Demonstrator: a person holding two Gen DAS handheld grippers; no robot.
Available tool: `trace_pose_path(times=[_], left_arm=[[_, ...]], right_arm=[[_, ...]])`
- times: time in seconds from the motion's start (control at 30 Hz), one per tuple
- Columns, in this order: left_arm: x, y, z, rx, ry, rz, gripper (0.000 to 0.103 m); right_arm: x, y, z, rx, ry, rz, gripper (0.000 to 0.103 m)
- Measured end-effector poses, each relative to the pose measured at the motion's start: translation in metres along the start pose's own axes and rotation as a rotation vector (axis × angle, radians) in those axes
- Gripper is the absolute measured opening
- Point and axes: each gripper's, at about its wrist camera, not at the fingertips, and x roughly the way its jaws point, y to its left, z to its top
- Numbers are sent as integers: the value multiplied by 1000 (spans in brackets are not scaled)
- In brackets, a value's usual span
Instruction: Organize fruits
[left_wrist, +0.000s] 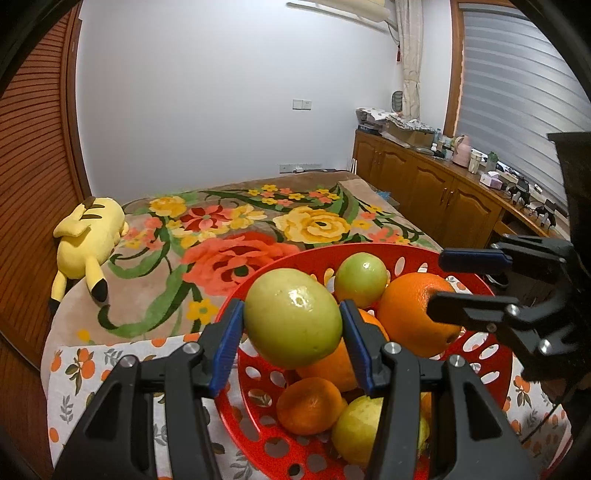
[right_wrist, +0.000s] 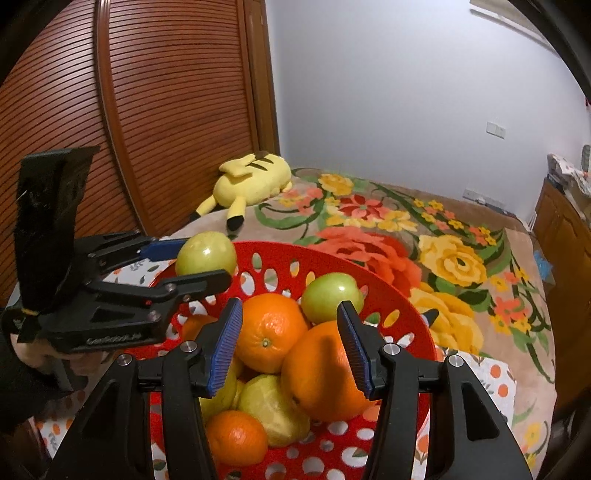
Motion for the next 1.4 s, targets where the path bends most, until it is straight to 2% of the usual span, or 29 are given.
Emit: trace_pose_path(times=[0.33, 0.43, 0.53, 0.8, 1.07, 1.17, 1.23, 1.4], left_arm=[[8, -9, 3, 16, 31, 18, 53], [4, -14, 2, 16, 9, 25, 58], [-4, -17, 2, 13, 4, 21, 58], [-42, -30, -9, 12, -27, 21, 59], [-92, -44, -25, 25, -87, 34, 60], [-112, -50, -32, 34, -115, 44, 64], [-121, -53, -36, 41, -138, 55, 70], [-152, -59, -45, 39, -195, 77, 71]], right_arm=[[-18, 4, -12, 12, -23, -1, 55], [-21, 4, -14, 19, -23, -5, 55], [-24, 4, -20, 34, -24, -4, 55], [-49, 11, -37, 84, -74, -48, 55], [-83, 24, -55, 113, -139, -110, 61], [-96, 31, -59, 108, -163, -136, 64], [-105, 35, -62, 106, -181, -146, 66], [-126, 48, -69, 105, -225, -188, 70]])
